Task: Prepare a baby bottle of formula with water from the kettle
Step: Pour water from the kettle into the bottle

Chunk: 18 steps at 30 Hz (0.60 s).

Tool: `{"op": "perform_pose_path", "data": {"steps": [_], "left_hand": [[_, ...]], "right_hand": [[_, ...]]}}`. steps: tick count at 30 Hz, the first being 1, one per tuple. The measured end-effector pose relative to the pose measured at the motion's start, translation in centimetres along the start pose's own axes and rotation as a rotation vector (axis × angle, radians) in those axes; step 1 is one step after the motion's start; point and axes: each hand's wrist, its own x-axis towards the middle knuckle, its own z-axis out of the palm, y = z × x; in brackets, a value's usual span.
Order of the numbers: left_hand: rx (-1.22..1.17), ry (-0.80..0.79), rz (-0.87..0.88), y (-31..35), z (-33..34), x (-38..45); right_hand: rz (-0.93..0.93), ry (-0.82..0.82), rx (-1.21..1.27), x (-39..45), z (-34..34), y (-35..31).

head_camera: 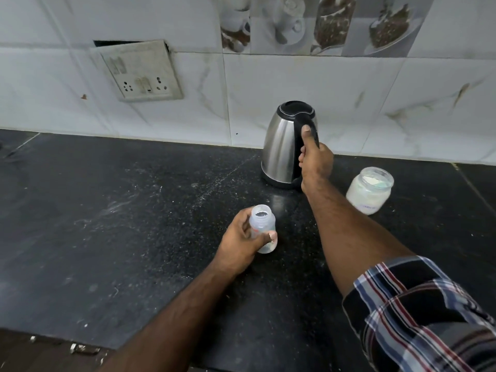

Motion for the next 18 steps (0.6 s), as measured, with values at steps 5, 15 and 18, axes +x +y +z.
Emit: {"op": "perform_pose_path", "data": {"steps": [5, 15, 18], "left_hand": [[-0.005, -0.007, 0.012, 0.5, 0.1, 0.2], [0.031, -0.060, 0.044, 2.4, 1.7, -1.5], [0.020, -0.070, 0.057, 3.2, 2.1, -2.7]], "right_hand": [[-0.007, 0.077, 0.085, -1.5, -0.2, -2.2], [-0.116, -0.056, 0.005, -7.1, -4.3, -8.1], [-0.154, -0.070, 0.007, -8.8, -5.9, -9.4]]}}
